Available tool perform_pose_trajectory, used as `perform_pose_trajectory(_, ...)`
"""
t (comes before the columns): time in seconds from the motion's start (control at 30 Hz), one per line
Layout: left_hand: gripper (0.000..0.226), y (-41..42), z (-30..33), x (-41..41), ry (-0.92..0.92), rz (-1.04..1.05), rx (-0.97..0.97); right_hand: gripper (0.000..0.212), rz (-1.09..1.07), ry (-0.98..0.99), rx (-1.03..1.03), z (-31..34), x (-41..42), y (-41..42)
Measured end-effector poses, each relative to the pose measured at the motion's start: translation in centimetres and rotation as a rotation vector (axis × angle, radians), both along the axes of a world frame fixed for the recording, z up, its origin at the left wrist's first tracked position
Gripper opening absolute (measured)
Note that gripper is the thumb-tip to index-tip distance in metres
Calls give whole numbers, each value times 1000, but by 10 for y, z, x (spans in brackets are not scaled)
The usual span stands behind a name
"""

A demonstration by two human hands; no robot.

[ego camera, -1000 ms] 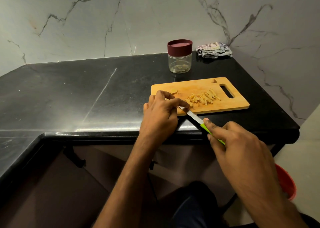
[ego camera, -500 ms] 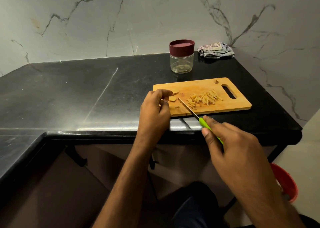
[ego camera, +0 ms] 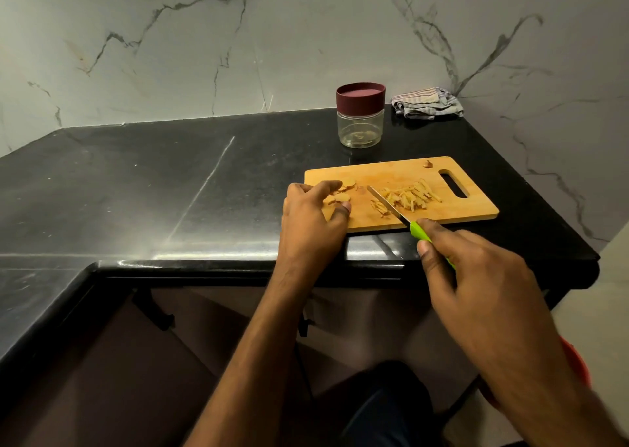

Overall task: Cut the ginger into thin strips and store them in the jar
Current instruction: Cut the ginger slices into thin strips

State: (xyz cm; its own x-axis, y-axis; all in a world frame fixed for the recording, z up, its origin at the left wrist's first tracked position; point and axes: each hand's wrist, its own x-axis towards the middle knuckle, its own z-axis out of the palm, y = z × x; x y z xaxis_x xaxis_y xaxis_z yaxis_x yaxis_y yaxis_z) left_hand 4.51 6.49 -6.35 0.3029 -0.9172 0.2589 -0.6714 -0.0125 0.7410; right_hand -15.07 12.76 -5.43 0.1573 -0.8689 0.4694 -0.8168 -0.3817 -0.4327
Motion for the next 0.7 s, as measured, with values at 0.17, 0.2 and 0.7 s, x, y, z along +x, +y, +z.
perform_pose_trajectory(0.17,40,-5,2,-3,-68,33,44,51,14,4,3,-1,3,4)
perform_pose_trajectory(0.2,38,-6,1,-3,-63,38,39,51,20,0,4,-1,3,4)
perform_pose_trajectory(0.7,29,3,-2,-10,-280,-24,-44,46,15,4,42,1,-6,9)
